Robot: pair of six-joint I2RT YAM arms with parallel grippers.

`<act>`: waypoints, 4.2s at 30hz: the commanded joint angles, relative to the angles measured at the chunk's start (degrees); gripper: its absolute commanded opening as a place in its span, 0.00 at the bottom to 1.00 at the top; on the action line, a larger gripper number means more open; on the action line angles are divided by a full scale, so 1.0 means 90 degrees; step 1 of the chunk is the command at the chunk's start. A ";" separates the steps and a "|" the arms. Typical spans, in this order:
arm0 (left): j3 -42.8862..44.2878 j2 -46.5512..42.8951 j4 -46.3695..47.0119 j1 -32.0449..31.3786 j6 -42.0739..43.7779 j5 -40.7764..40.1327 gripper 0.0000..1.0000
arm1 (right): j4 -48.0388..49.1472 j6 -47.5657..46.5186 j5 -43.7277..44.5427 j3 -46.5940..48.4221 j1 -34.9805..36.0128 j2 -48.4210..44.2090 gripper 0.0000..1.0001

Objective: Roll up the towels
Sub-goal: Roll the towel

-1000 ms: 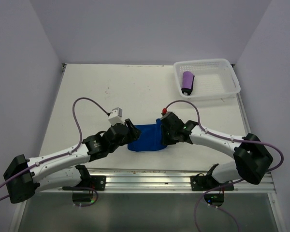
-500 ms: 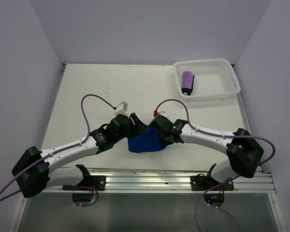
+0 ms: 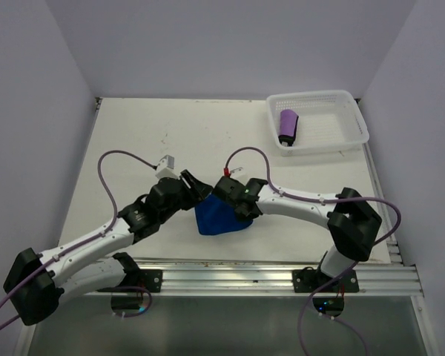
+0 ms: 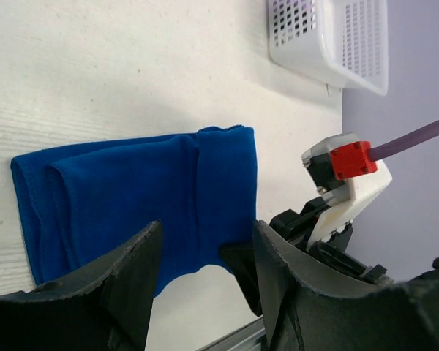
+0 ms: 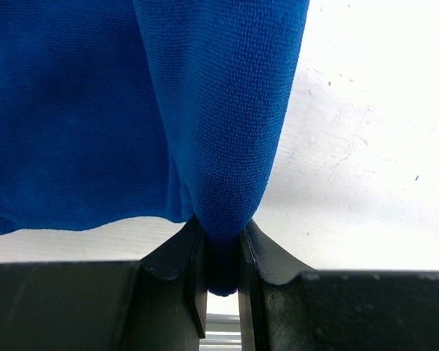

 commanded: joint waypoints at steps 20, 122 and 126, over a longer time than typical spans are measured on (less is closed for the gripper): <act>-0.0397 -0.1160 -0.0844 0.1268 0.0480 -0.0548 0.58 | -0.0411 0.0900 0.1831 0.0320 0.1151 0.1031 0.00; 0.1703 0.4300 0.1747 0.0998 0.1359 0.3214 0.50 | 0.1132 0.0793 0.1636 -0.0638 0.1082 -0.0005 0.00; 0.1732 0.4359 0.1825 0.0939 0.1398 0.3195 0.37 | 0.1055 0.0793 0.1675 -0.0540 0.1082 0.0034 0.00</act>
